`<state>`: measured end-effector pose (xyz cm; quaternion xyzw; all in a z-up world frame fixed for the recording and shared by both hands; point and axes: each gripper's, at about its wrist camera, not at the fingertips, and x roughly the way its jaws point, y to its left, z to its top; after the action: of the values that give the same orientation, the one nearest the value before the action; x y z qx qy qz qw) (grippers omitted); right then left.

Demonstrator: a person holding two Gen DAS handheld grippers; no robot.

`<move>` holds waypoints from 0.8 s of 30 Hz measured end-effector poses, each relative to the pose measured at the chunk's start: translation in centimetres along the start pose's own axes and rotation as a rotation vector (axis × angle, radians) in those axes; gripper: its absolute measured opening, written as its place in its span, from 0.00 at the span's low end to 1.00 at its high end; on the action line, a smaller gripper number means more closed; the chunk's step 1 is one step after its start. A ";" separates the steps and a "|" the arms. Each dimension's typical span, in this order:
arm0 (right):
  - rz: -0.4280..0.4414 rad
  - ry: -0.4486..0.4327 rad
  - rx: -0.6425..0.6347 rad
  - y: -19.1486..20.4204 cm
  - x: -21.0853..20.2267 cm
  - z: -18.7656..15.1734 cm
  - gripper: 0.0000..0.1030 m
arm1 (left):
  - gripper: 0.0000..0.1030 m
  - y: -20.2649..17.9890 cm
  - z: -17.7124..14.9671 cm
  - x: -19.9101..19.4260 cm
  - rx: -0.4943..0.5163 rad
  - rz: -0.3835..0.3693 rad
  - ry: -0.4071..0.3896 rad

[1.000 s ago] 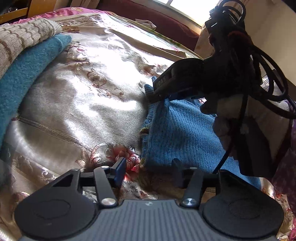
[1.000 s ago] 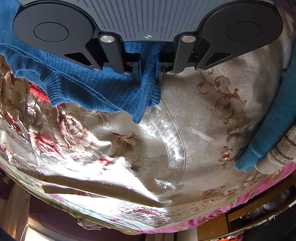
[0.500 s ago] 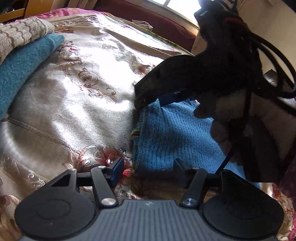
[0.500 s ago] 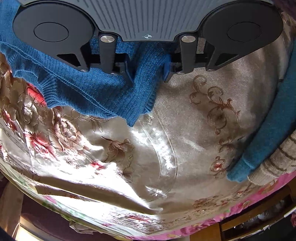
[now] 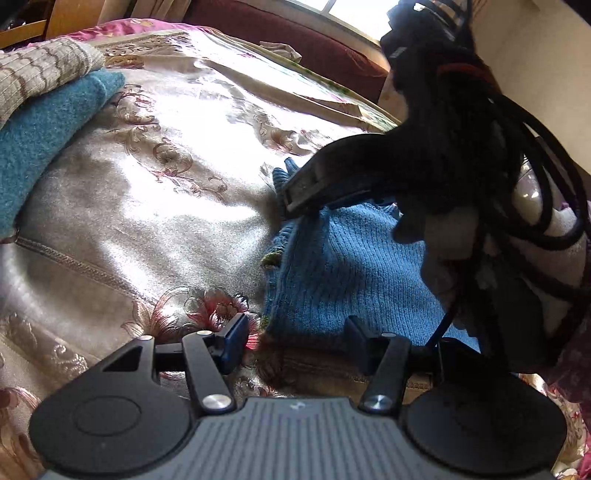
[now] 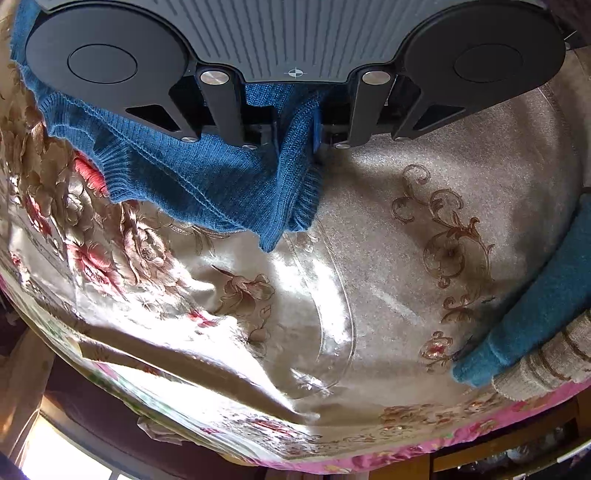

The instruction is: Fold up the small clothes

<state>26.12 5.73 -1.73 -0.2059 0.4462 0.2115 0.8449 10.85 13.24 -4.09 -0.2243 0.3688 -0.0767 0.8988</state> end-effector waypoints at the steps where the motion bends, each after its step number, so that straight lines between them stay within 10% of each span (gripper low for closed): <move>1: 0.007 -0.002 0.009 -0.3 -0.2 0.0 0.12 | 0.58 0.0 0.0 -0.1 0.001 0.003 -0.007; 24: 0.159 -0.100 0.217 -7.3 -5.3 -2.5 0.10 | 0.55 -1.5 0.2 1.0 0.054 0.063 -0.028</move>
<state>25.72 -2.56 2.62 -0.0664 0.4386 0.2385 0.8639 11.73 11.65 -3.86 -0.1891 0.3608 -0.0553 0.9116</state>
